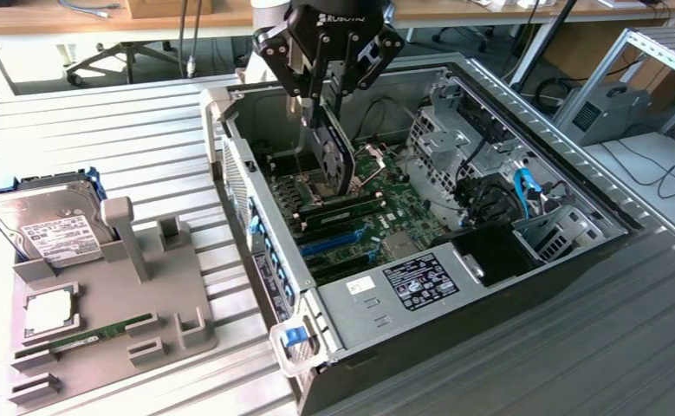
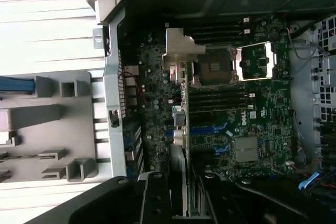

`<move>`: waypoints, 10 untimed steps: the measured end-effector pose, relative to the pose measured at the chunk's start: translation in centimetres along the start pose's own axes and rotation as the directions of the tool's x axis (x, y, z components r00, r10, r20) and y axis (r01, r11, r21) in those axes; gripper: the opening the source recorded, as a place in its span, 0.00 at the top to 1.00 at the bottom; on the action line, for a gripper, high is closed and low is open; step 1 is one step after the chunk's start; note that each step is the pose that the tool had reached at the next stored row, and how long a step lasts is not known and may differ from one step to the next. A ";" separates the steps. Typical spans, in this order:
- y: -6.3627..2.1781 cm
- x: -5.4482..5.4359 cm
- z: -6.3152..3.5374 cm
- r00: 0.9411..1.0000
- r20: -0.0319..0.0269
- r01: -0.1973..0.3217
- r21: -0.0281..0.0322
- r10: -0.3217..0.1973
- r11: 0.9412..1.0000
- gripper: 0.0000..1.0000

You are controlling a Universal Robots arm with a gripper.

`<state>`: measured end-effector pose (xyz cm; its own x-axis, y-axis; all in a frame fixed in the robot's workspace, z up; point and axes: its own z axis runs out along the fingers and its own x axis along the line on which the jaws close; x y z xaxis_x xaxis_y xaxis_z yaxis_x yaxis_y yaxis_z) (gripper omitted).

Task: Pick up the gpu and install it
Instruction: 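Pick up the gpu and move the gpu toward the slot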

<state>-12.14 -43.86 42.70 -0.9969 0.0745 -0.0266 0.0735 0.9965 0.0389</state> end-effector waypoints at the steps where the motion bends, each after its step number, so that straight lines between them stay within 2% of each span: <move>1: 0.01 -0.1 0.04 1.000 0.000 0.000 0.000 0.000 1.000 0.73; 10: 0.03 -0.5 0.19 1.000 0.000 0.000 0.000 0.000 1.000 0.73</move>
<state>-11.61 -43.86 42.52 -0.9969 0.0745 -0.0267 0.0734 0.9965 0.0389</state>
